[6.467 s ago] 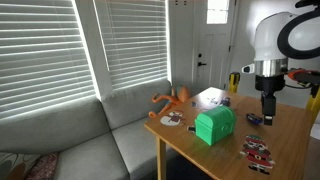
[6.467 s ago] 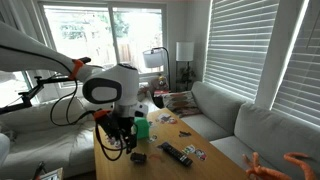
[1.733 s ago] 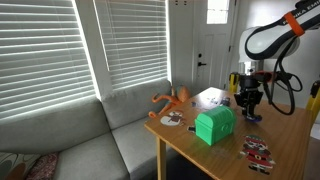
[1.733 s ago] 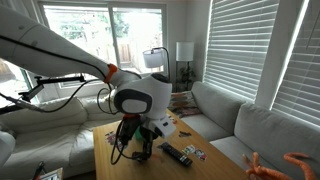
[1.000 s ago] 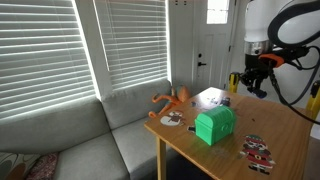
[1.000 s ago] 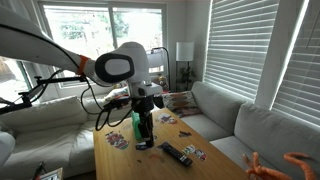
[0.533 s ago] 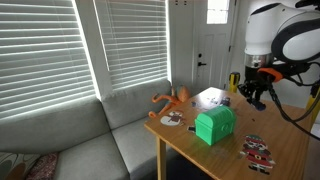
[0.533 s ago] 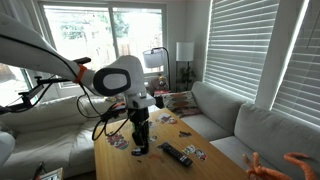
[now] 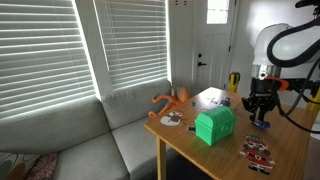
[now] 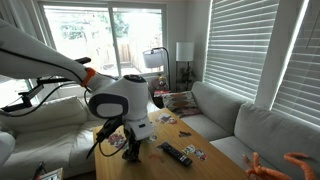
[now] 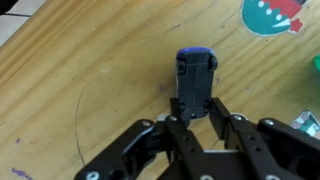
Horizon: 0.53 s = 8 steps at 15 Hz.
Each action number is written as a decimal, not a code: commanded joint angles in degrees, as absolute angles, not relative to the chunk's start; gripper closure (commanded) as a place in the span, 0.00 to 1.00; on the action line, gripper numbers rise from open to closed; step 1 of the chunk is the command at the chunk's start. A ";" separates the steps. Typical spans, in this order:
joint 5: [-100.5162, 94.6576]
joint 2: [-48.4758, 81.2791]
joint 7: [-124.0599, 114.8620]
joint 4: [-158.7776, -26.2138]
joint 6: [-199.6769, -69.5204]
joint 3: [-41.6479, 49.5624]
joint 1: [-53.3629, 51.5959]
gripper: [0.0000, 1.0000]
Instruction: Turn the blue toy car over
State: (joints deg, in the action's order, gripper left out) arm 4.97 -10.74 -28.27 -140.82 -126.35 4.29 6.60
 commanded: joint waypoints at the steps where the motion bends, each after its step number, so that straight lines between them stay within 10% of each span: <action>1: 10.98 -11.16 -23.87 -141.89 -126.41 5.52 6.74 0.66; 2: 11.92 -10.87 -22.97 -141.88 -126.76 5.78 6.81 0.41; 8: 14.31 -10.62 -19.18 -140.19 -124.70 7.08 7.23 0.05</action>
State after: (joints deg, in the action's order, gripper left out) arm 11.88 -10.65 -22.44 -141.06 -126.30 6.30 6.77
